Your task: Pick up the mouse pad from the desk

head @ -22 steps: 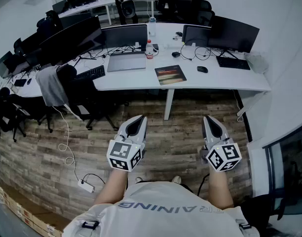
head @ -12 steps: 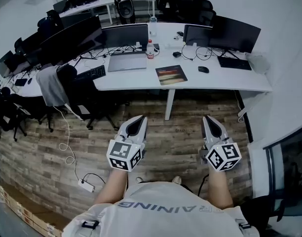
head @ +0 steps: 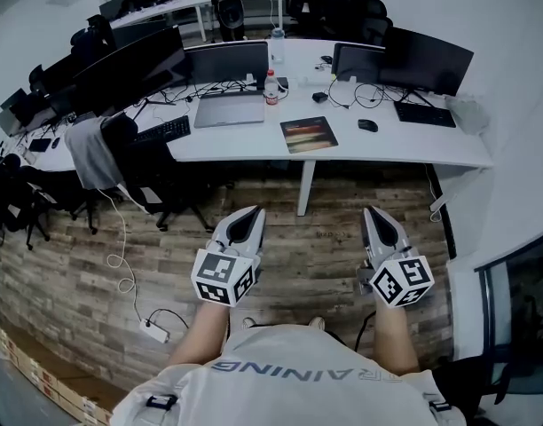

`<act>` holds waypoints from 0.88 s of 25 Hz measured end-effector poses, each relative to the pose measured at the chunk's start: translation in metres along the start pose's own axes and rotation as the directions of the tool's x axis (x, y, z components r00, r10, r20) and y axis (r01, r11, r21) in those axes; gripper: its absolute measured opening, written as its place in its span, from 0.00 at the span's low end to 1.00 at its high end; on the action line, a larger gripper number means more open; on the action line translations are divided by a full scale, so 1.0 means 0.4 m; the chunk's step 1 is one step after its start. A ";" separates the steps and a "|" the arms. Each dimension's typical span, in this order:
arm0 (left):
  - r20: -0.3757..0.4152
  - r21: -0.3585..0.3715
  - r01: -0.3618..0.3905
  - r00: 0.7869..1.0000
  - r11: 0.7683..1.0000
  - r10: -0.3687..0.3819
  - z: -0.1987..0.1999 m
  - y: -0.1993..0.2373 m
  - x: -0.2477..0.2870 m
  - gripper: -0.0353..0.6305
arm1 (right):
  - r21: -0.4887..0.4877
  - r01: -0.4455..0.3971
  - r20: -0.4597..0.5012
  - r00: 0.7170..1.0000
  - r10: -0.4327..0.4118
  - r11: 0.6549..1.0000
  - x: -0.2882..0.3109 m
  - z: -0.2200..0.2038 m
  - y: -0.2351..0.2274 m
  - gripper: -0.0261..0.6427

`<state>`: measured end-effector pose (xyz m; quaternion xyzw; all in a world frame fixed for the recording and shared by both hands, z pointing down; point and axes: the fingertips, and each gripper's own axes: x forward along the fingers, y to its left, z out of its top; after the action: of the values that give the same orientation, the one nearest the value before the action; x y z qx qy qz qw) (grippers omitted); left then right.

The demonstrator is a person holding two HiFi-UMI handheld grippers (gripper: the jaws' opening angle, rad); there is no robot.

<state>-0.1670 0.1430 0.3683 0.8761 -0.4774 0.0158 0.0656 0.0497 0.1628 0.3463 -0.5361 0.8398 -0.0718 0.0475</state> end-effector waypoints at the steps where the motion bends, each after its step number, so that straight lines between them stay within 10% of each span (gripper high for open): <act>1: -0.001 0.001 -0.001 1.000 1.000 0.001 0.001 -0.003 0.006 0.06 | -0.003 -0.009 0.004 1.000 0.009 1.000 0.001 0.002 -0.001 0.06; 22: -0.042 0.029 -0.078 0.996 0.997 0.079 -0.043 -0.173 0.214 0.06 | 0.052 -0.100 -0.030 0.994 0.101 0.994 -0.029 -0.041 -0.305 0.06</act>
<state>-0.0617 0.1108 0.3860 0.8569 -0.5097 0.0437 0.0634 0.1610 0.1240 0.3835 -0.4904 0.8643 -0.0993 0.0510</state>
